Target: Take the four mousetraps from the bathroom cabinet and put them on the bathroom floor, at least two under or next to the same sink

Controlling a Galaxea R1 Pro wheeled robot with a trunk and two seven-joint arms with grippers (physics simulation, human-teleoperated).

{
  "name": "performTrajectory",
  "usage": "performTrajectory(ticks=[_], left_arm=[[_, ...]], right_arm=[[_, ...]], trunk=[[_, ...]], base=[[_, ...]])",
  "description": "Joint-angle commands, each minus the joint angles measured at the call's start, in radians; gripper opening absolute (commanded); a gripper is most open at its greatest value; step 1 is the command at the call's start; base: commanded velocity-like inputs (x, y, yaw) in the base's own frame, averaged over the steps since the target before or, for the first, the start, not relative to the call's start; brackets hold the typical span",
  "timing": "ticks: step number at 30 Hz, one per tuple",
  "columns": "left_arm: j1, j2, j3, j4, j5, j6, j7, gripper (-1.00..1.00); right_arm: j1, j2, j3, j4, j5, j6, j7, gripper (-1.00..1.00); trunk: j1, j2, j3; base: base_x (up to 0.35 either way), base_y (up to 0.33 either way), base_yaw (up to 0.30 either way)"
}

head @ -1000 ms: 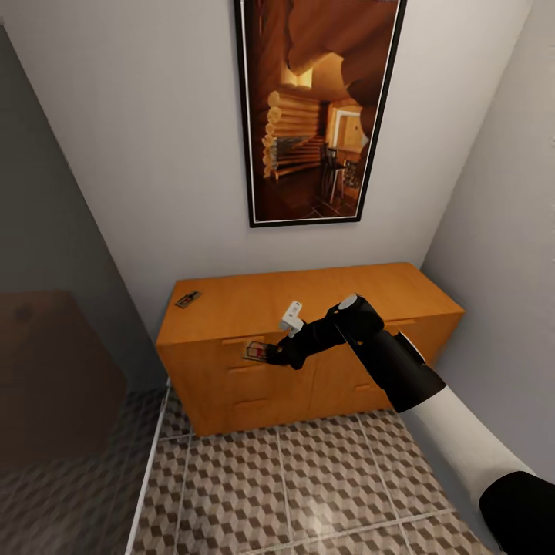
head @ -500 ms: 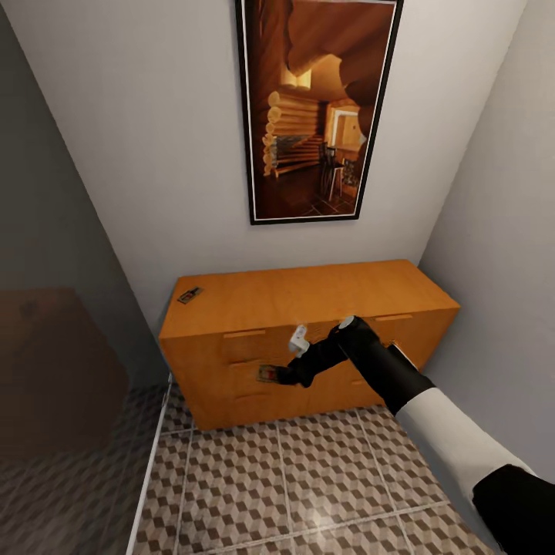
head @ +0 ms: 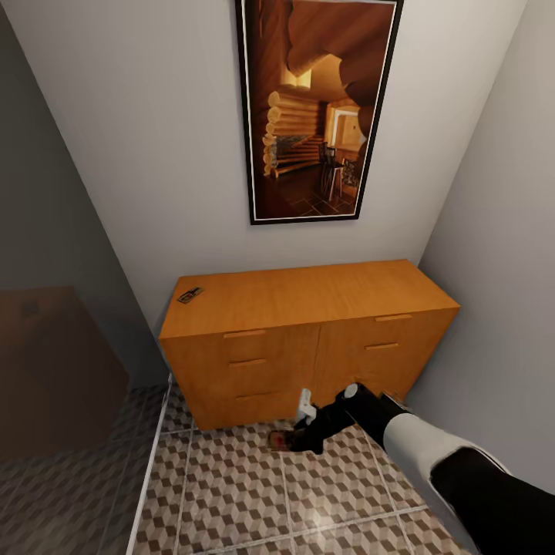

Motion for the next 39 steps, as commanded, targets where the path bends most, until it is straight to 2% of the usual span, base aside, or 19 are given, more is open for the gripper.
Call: performTrajectory(ticks=[1,4,8,10,11,14,15,16,18,20,23,24,27,29,33,39], left_arm=[[0.000,0.000,0.000,0.000,0.000,0.000,0.000,1.00],[0.000,0.000,0.000,0.000,0.000,0.000,0.000,1.00],[0.000,-0.001,-0.001,-0.001,-0.001,0.000,0.000,1.00],[0.000,-0.004,-0.001,-0.001,-0.001,0.000,0.000,1.00],[0.000,-0.013,-0.001,-0.001,-0.001,0.000,0.000,1.00],[0.000,-0.025,-0.002,-0.001,-0.001,-0.001,0.000,1.00],[0.000,-0.032,-0.002,-0.001,-0.002,-0.002,0.000,1.00],[0.000,-0.034,-0.002,-0.001,-0.002,-0.003,0.000,1.00],[0.000,-0.041,-0.002,-0.001,-0.003,-0.008,0.000,1.00],[0.000,-0.044,-0.002,-0.002,-0.003,-0.011,0.000,1.00],[0.000,-0.045,-0.001,-0.003,-0.003,-0.012,0.000,1.00],[0.000,-0.045,0.000,-0.003,-0.003,-0.012,0.000,1.00],[0.000,-0.045,0.000,-0.004,-0.003,-0.015,0.000,1.00],[0.000,-0.045,0.000,-0.004,-0.003,-0.028,0.001,1.00],[0.000,-0.045,0.001,-0.005,-0.003,-0.068,0.001,1.00],[0.000,-0.042,0.008,-0.016,0.000,-0.078,0.005,1.00]], right_arm=[[0.000,0.002,-0.002,0.055,-0.001,-0.056,-0.013,-1.00],[0.020,-0.002,-0.004,0.133,-0.001,-0.181,-0.066,-1.00],[0.154,-0.019,-0.005,0.157,0.000,-0.274,-0.160,-1.00],[0.191,-0.027,-0.005,0.159,0.000,-0.290,-0.205,-1.00],[0.226,-0.036,-0.005,0.160,0.000,-0.299,-0.256,-1.00],[0.278,-0.051,-0.005,0.161,-0.002,-0.305,-0.340,-1.00],[0.312,-0.057,-0.005,0.161,-0.006,-0.307,-0.395,-1.00],[0.322,-0.059,-0.005,0.161,-0.009,-0.308,-0.414,-1.00],[0.360,-0.063,-0.005,0.161,-0.035,-0.312,-0.492,-1.00],[0.396,-0.065,-0.005,0.161,-0.096,-0.337,-0.572,-1.00],[0.446,-0.066,-0.005,0.162,-0.257,-0.412,-0.679,-1.00],[0.453,-0.065,-0.005,0.162,-0.287,-0.423,-0.695,-1.00],[0.491,-0.063,-0.004,0.163,-0.447,-0.475,-0.793,-1.00],[0.509,-0.057,-0.004,0.163,-0.523,-0.490,-0.849,-1.00],[0.528,-0.042,-0.005,0.163,-0.605,-0.527,-0.956,-1.00],[0.548,-0.017,-0.005,0.163,-0.693,-0.560,-1.054,-1.00]], trunk=[[0.000,0.000,0.000],[0.000,0.000,0.000],[0.000,0.000,0.000],[0.000,0.000,0.000],[0.000,0.000,0.000],[0.000,0.000,0.000],[0.000,0.000,0.000],[0.000,0.000,0.000],[0.000,0.000,0.000],[0.000,0.000,0.000],[0.000,0.000,0.000],[0.000,0.000,0.000],[0.000,0.000,0.000],[0.000,0.000,0.000],[0.000,0.000,0.000],[0.000,0.000,0.000]], base=[[0.000,0.000,0.000],[0.000,0.000,0.000],[0.000,0.000,0.000],[0.000,0.000,0.000],[0.000,0.000,0.000],[0.000,0.000,0.000],[0.000,0.000,0.000],[0.000,0.000,0.000],[0.000,0.000,0.000],[0.000,0.000,0.000],[0.000,0.000,0.000],[0.000,0.000,0.000],[0.000,0.000,0.000],[0.000,0.000,0.000],[0.000,0.000,0.000],[0.000,0.000,0.000]])
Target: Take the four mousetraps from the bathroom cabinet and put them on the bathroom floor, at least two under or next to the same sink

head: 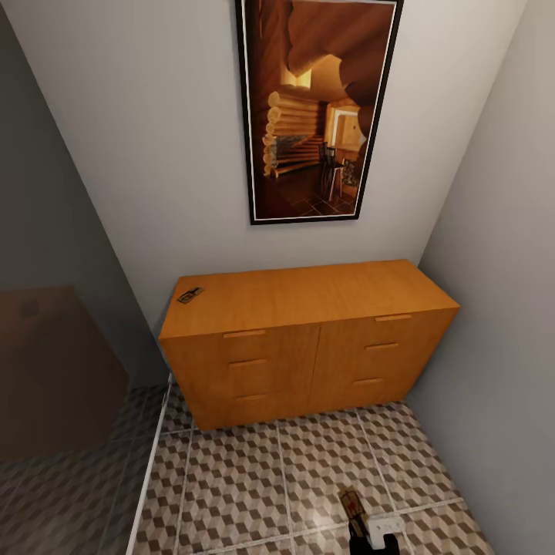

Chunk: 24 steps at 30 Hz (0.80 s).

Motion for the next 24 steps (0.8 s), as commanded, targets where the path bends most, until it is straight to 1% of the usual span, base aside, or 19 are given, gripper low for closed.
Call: performTrajectory(ticks=[1,4,8,10,11,13,15,18,19,20,21,22,24], left_arm=[[0.000,0.001,0.001,-0.007,0.001,0.000,0.001,1.00],[0.000,0.003,0.003,-0.037,0.003,0.002,0.004,1.00],[0.000,0.005,0.006,-0.075,0.005,0.009,0.006,1.00],[0.000,0.012,0.008,-0.102,0.007,0.029,0.007,1.00],[0.000,0.021,0.009,-0.144,0.012,0.074,0.007,1.00],[0.000,0.027,0.009,-0.228,0.024,0.156,0.007,1.00],[0.000,0.030,0.009,-0.345,0.037,0.271,0.007,1.00],[0.000,0.031,0.008,-0.536,0.045,0.469,0.007,1.00],[0.000,0.031,0.008,-0.569,0.045,0.501,0.007,1.00],[0.000,0.031,0.008,-0.669,0.046,0.595,0.007,1.00],[0.000,0.032,0.008,-0.734,0.047,0.654,0.007,1.00],[0.000,0.032,0.008,-0.765,0.047,0.682,0.007,1.00],[0.000,0.032,0.009,-0.881,0.047,0.786,0.007,1.00]], right_arm=[[0.002,0.005,0.000,0.000,-0.014,-0.002,-0.010,-1.00],[0.005,0.010,0.000,0.000,-0.033,-0.003,-0.022,-1.00],[0.006,0.009,0.000,0.000,-0.038,-0.001,-0.026,-1.00],[0.006,0.008,-0.001,0.000,-0.039,0.000,-0.027,-1.00],[0.006,0.007,-0.001,0.000,-0.039,0.000,-0.027,-1.00],[0.006,0.007,-0.001,0.000,-0.039,0.000,-0.027,-1.00],[0.006,0.007,-0.001,0.000,-0.039,0.001,-0.027,-1.00],[0.007,0.007,-0.001,0.000,-0.039,0.002,-0.027,-1.00],[0.007,0.006,-0.001,0.000,-0.039,0.003,-0.027,-1.00],[0.007,0.006,-0.001,0.000,-0.039,0.003,-0.027,-1.00],[0.007,0.006,-0.001,0.000,-0.039,0.003,-0.027,-1.00],[0.007,0.006,-0.001,0.000,-0.039,0.003,-0.027,-1.00],[0.007,0.006,-0.001,0.000,-0.039,0.003,-0.027,-1.00]], trunk=[[0.000,0.000,0.000],[0.000,0.000,0.000],[0.000,0.000,0.000],[0.000,0.000,0.000],[0.000,0.000,0.000],[0.000,0.000,0.000],[0.000,0.000,0.000],[0.000,0.000,0.000],[0.000,0.000,0.000],[0.000,0.000,0.000],[0.000,0.000,0.000],[0.000,0.000,0.000],[0.000,0.000,0.000]], base=[[0.000,0.000,0.000],[0.000,0.000,0.000],[0.000,0.000,0.000],[0.000,0.000,0.000],[0.000,0.000,0.000],[0.000,0.000,0.000],[0.000,0.000,0.000],[0.000,0.000,0.000],[0.000,0.000,0.000],[0.000,0.000,0.000],[0.000,0.000,0.000],[0.000,0.000,0.000],[0.000,0.000,0.000]])
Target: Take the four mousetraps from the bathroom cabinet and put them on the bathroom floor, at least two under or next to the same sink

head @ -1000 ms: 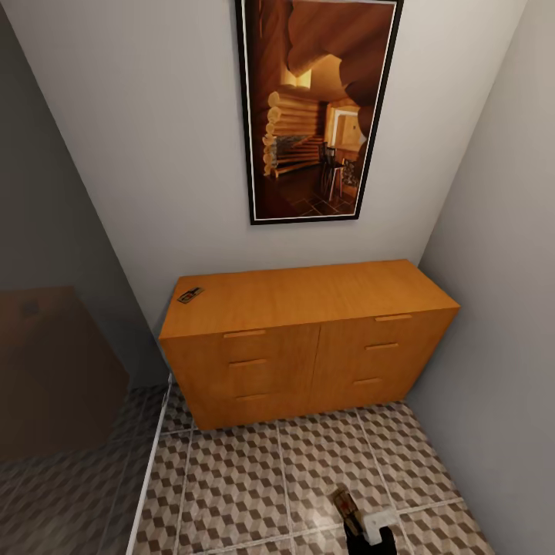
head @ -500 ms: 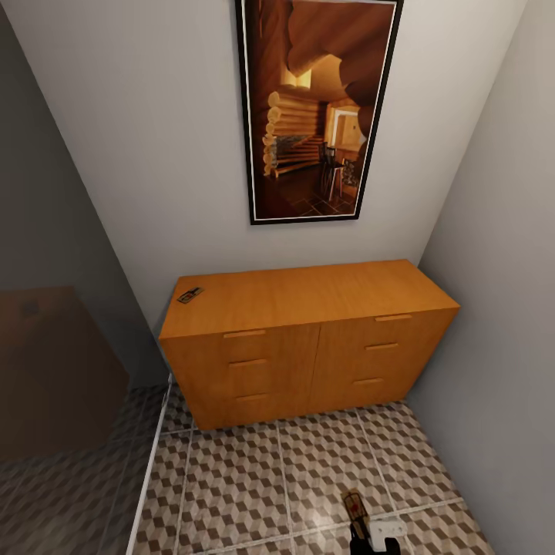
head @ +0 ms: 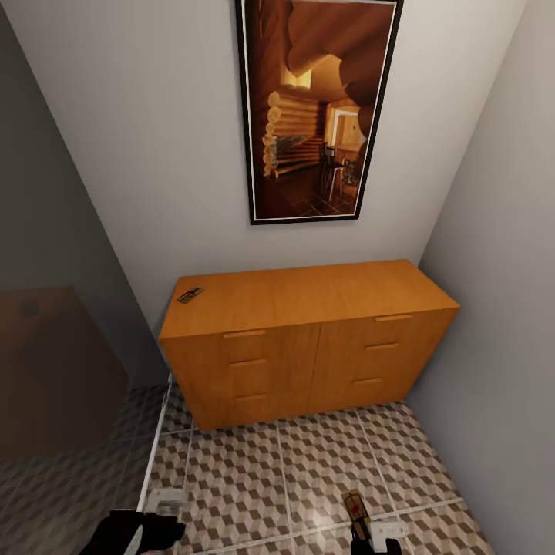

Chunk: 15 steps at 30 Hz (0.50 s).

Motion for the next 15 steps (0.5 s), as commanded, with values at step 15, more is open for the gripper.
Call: performTrajectory(ticks=[15], left_arm=[[0.000,0.000,0.001,-0.479,-0.005,0.377,0.000,1.00]], right_arm=[[0.000,-0.010,0.002,-0.003,0.004,-0.001,0.010,-1.00]], trunk=[[0.000,0.000,0.000]], base=[[0.000,0.000,0.000]])
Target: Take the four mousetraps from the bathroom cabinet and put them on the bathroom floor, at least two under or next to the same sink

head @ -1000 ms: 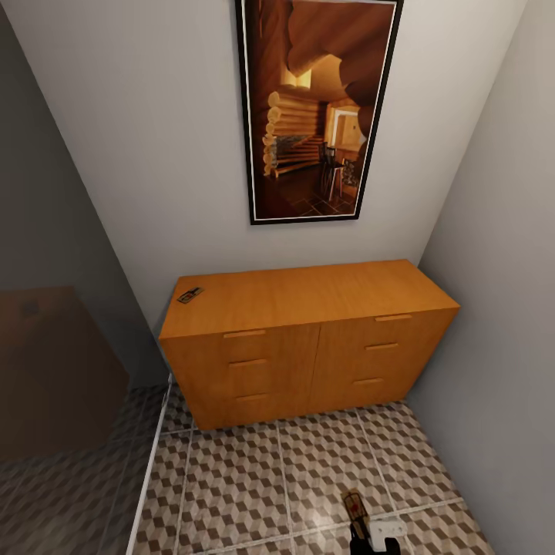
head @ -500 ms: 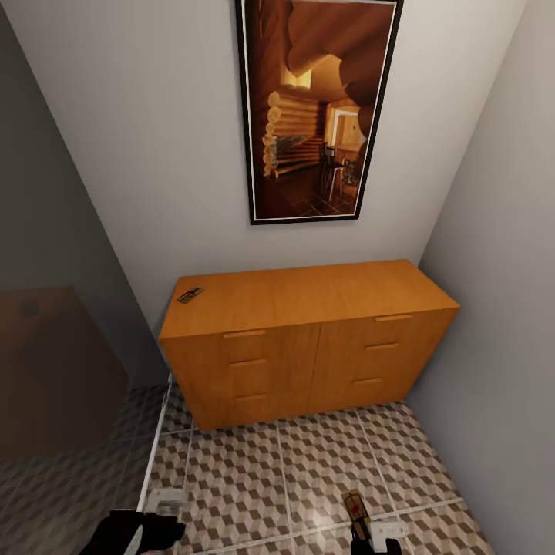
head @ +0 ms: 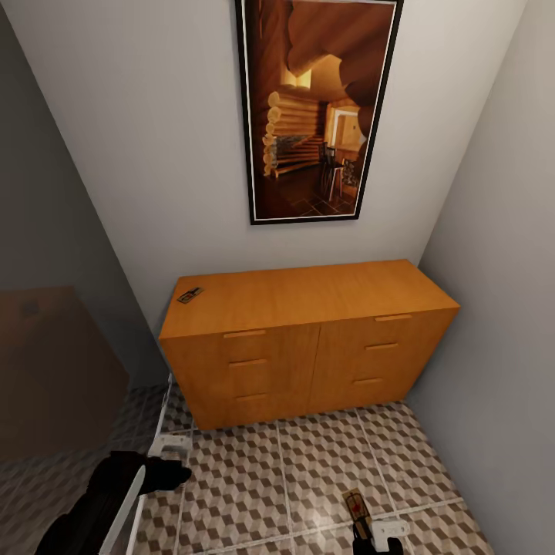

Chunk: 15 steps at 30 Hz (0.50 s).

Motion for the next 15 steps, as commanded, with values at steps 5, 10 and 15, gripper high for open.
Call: performTrajectory(ticks=[5,10,15], left_arm=[[-0.002,0.005,0.001,-0.054,-0.005,0.006,0.000,1.00],[-0.016,0.008,0.001,-0.128,-0.005,0.015,0.000,1.00],[-0.163,0.007,0.002,-0.117,-0.001,0.023,0.000,1.00]], right_arm=[[0.000,0.000,0.001,0.000,0.000,0.000,-0.002,-1.00],[0.000,0.001,0.001,0.000,0.000,0.001,-0.003,-1.00],[0.000,0.002,0.000,0.000,-0.001,0.002,-0.005,-1.00]], trunk=[[0.000,0.000,0.000],[0.000,0.000,0.000],[0.000,0.000,0.000]], base=[[0.000,0.000,0.000],[0.000,0.000,0.000],[0.000,0.000,0.000]])
